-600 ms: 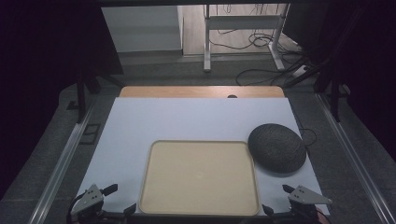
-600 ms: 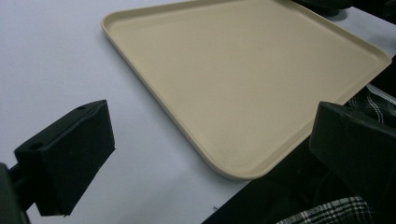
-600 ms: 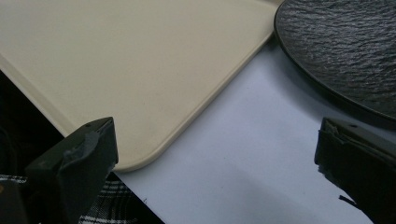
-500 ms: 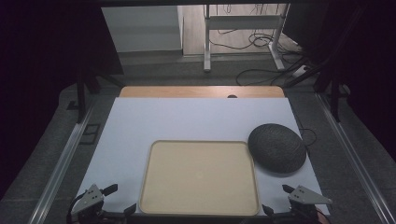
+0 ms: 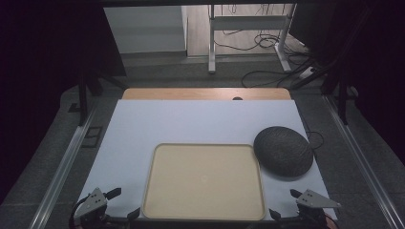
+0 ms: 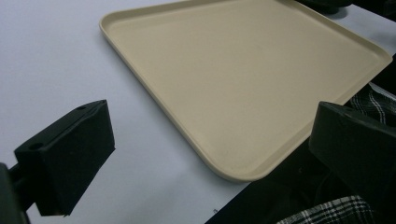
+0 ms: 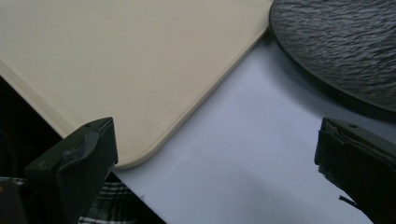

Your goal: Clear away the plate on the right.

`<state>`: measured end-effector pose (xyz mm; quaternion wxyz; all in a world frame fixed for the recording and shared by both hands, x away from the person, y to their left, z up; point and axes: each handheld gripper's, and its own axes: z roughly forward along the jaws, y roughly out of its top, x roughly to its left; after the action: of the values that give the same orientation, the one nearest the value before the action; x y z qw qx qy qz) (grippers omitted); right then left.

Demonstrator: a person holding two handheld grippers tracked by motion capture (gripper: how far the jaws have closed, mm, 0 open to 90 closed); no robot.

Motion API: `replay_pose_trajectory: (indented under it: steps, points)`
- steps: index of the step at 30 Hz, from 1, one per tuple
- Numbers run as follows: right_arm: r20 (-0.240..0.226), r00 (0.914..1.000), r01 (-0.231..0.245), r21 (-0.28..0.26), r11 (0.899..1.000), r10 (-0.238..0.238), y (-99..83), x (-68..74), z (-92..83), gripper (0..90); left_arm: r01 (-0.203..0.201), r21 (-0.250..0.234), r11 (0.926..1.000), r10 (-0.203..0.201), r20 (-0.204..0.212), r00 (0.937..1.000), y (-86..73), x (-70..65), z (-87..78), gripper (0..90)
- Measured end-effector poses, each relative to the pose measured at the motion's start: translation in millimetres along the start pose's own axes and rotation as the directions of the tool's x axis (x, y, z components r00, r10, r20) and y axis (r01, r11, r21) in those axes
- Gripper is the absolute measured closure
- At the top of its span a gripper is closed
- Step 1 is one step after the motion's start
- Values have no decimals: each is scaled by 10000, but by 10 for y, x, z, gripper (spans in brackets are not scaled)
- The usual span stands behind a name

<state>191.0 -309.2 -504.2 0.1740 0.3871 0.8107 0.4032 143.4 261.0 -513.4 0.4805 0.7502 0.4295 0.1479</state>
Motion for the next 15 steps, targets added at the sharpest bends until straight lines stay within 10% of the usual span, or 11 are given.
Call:
replay_pose_trajectory:
  steps: [15]
  points:
    - [89,9999,-68,84,9999,67,-4,-4,3,4,-44,-21,10000,44,7,10000,3,-3,3,0]
